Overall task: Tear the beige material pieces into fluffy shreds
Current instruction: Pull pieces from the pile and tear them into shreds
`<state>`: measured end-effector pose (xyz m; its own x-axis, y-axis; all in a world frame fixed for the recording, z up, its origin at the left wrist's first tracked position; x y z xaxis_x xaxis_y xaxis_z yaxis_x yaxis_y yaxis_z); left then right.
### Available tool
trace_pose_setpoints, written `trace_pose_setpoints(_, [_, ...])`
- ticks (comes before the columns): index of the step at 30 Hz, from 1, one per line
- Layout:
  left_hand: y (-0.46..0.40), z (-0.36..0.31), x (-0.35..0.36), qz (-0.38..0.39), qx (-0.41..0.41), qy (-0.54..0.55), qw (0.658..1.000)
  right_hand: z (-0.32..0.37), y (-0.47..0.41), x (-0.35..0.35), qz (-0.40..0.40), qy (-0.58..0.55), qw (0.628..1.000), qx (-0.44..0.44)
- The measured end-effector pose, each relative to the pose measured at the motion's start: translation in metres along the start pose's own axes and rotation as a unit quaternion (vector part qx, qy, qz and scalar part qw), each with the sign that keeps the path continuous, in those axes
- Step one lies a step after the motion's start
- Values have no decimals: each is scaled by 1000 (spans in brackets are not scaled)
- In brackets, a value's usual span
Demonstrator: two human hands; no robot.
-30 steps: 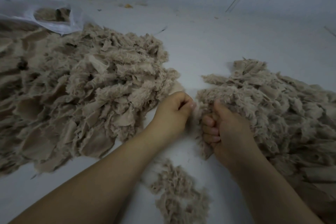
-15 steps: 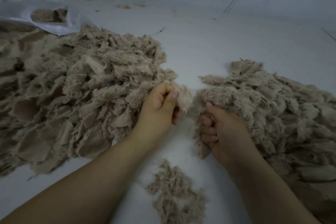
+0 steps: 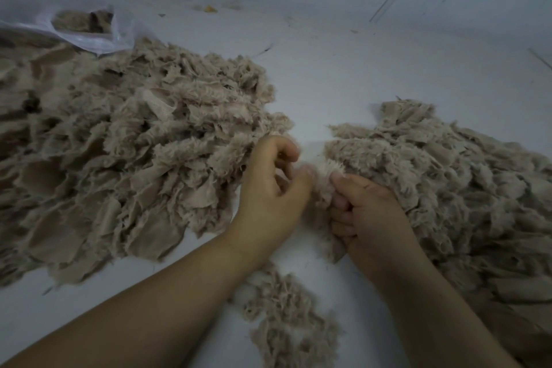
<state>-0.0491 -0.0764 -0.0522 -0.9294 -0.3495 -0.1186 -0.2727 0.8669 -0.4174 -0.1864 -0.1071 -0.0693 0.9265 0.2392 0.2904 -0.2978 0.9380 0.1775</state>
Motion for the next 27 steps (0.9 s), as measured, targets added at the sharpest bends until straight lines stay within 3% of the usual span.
trace_pose_setpoints(2, [-3,6,0,11,-124,89,988,0,-1,0,1,-20,1000,4])
trace_pose_setpoints(4, [-5,9,-1,42,-167,120,978,-1,-1,0,-3,-35,999,9])
trace_pose_setpoints(8, [-8,10,-3,53,-151,123,979,-1,-2,0,-10,-21,1000,11])
trace_pose_setpoints(13, [-4,8,-1,58,-146,131,979,-2,4,2,17,96,995,3])
trace_pose_setpoints(19, [-6,4,-5,170,-103,74,977,2,4,3,-5,29,999,16])
trace_pose_setpoints(27, [-10,12,-8,38,-83,79,993,-2,4,3,25,96,995,-23])
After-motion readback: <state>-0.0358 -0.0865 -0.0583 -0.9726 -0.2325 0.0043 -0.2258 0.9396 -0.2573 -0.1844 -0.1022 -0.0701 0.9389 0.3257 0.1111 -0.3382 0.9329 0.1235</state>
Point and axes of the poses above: each hand's wrist, its own y-axis away from the middle knuckle, its own x-axis out of the palm, z = x × y, the point moved 2 cm from there along -y, towards the middle knuckle, and after that the axes turned 1 degree about -x, right-handed, at the moved point
